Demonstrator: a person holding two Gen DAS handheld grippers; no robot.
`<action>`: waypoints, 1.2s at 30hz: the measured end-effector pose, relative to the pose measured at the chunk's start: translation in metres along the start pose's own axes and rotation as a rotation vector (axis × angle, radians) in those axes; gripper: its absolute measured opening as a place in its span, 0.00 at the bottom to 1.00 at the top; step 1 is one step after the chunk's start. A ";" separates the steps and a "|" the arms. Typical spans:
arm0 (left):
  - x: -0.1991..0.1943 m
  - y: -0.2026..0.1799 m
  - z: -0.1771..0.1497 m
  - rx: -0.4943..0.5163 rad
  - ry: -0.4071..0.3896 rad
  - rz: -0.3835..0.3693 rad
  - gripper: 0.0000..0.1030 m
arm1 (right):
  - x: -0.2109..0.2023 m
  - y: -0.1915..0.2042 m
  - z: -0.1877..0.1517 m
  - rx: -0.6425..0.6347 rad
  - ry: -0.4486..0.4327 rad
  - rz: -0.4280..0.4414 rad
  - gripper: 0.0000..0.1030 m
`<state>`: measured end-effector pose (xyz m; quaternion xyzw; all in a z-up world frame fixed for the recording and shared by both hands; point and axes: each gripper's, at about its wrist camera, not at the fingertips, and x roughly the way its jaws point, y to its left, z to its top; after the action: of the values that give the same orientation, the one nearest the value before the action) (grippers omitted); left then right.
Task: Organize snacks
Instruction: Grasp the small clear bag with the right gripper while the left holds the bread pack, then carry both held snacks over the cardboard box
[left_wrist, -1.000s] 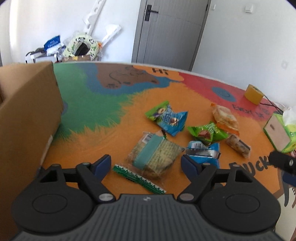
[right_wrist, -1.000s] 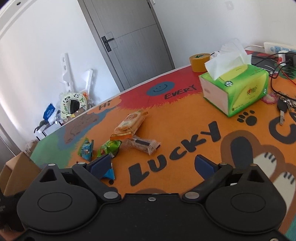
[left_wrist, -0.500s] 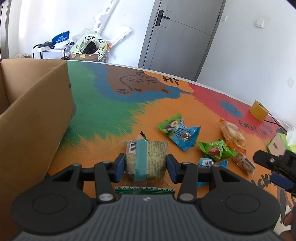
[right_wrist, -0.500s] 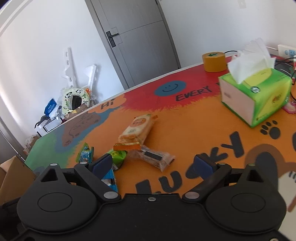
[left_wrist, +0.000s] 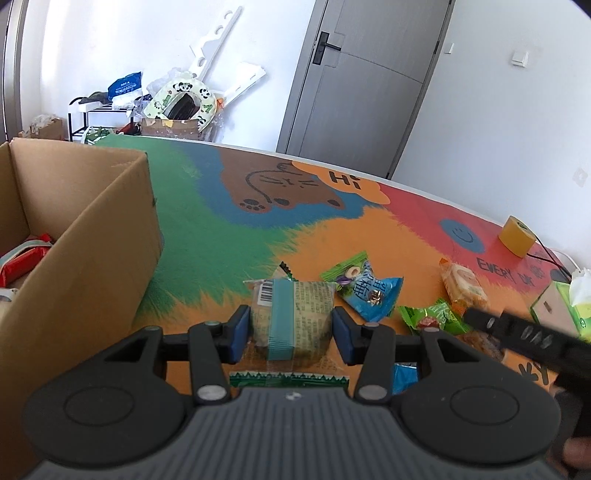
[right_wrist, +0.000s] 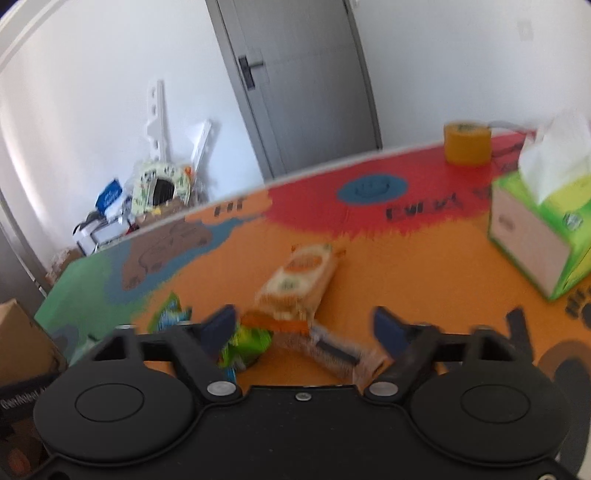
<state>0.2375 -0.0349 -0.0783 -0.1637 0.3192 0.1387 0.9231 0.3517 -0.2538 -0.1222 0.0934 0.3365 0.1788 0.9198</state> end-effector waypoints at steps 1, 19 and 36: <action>-0.001 0.001 0.000 -0.002 0.002 -0.001 0.45 | 0.000 -0.001 -0.003 0.000 0.022 0.007 0.31; -0.040 -0.013 -0.015 0.024 -0.046 -0.064 0.45 | -0.065 -0.013 -0.042 0.034 -0.031 0.038 0.18; -0.105 0.016 -0.002 0.008 -0.180 -0.100 0.45 | -0.118 0.048 -0.038 -0.038 -0.149 0.105 0.18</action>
<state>0.1511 -0.0368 -0.0165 -0.1624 0.2269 0.1051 0.9545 0.2301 -0.2540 -0.0680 0.1063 0.2585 0.2260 0.9332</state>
